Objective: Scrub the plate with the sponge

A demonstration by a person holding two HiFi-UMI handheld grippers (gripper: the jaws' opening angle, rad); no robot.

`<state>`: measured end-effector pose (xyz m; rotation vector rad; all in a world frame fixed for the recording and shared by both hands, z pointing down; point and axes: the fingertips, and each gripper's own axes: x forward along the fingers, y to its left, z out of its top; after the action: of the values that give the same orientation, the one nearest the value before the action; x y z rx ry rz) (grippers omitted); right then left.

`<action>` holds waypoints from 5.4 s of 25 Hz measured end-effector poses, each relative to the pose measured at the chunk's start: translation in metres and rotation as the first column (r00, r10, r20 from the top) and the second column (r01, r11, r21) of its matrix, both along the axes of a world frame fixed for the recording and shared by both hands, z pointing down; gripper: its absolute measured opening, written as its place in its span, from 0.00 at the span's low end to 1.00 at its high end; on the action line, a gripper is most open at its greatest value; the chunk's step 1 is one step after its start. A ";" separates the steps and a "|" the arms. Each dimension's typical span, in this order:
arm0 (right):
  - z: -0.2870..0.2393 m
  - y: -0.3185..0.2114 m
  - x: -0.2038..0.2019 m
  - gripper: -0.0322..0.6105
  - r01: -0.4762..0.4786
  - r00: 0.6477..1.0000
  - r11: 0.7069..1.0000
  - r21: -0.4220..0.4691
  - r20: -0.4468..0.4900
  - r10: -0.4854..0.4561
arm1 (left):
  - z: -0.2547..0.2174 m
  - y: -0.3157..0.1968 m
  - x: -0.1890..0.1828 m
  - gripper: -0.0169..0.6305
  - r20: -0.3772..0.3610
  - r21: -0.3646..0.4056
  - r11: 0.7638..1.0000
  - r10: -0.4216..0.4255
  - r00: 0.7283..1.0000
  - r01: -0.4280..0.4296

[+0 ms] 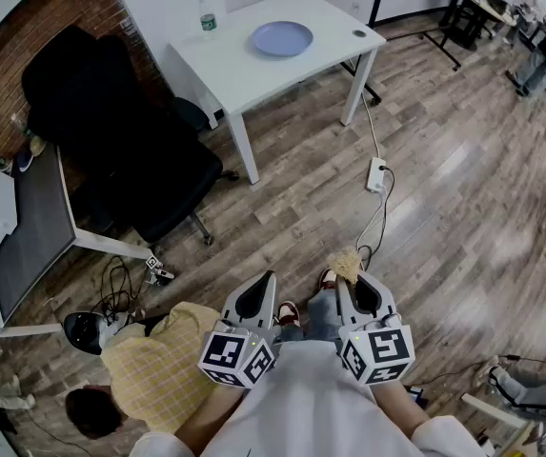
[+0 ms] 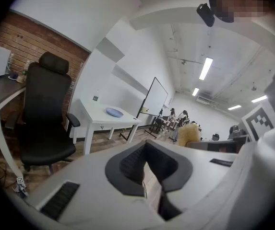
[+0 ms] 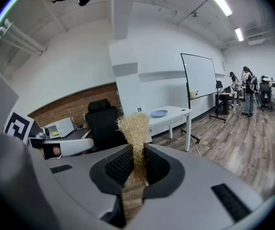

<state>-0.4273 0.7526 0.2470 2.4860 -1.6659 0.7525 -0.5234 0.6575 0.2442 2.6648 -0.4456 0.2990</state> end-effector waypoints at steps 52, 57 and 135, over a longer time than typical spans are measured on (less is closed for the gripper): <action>0.047 -0.225 0.301 0.12 0.267 0.926 0.964 0.005 0.274 -0.258 | 0.000 -0.212 0.319 0.05 0.047 0.139 0.990 -0.040 0.998 0.033; 0.046 -0.257 0.315 0.12 0.277 0.925 0.961 0.002 0.272 -0.267 | 0.000 -0.251 0.343 0.05 0.000 0.105 0.994 -0.018 1.000 0.018; 0.106 -0.671 0.531 0.12 0.723 0.690 0.617 -0.309 0.300 -0.659 | 0.088 -0.649 0.482 0.05 0.273 -0.092 0.917 -0.353 0.895 0.389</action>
<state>0.1041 0.0815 0.3531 1.3348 -2.0386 1.0445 -0.0415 0.0087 0.3326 2.3434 -0.9615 0.5294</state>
